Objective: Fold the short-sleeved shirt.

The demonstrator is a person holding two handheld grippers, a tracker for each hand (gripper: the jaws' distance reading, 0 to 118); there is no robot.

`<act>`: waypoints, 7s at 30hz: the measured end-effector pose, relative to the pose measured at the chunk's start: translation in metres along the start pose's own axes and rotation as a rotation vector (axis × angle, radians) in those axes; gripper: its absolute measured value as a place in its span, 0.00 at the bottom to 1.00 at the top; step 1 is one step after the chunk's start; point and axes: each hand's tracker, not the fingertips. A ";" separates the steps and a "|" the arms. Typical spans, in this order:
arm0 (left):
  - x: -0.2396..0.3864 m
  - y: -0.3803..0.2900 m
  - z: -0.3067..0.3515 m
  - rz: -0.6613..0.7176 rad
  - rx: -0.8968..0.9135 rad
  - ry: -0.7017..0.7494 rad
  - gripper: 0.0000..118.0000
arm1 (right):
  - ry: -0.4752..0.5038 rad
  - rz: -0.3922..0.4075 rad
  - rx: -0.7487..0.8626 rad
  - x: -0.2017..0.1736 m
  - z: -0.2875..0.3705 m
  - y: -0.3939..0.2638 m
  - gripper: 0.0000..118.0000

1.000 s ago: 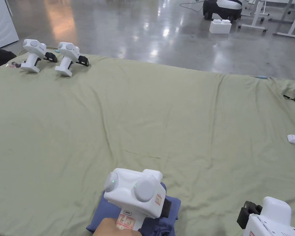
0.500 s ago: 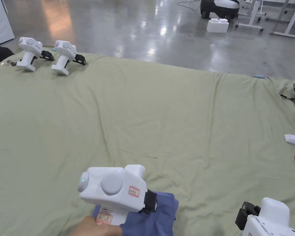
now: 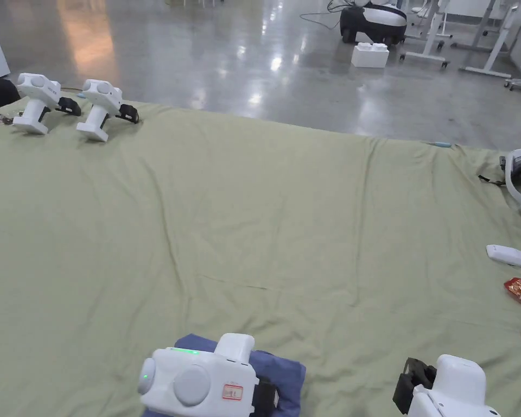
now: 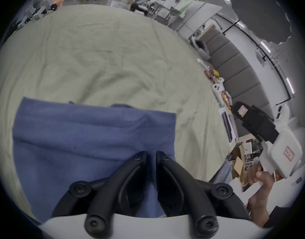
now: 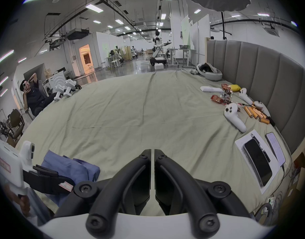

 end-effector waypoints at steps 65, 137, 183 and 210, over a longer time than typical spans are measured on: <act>-0.180 -0.033 0.062 0.341 0.108 -0.241 0.62 | 0.183 0.184 -0.137 -0.147 -0.032 -0.087 0.04; -0.230 0.052 0.293 0.236 0.454 0.364 0.57 | 0.023 0.088 0.059 -0.050 -0.023 0.040 0.04; 0.016 0.038 0.129 -0.292 0.925 0.619 0.04 | -0.022 0.083 0.375 -0.073 0.013 0.074 0.04; 0.017 0.039 0.131 -0.323 0.961 0.658 0.66 | -0.069 0.140 0.405 -0.081 0.013 0.073 0.89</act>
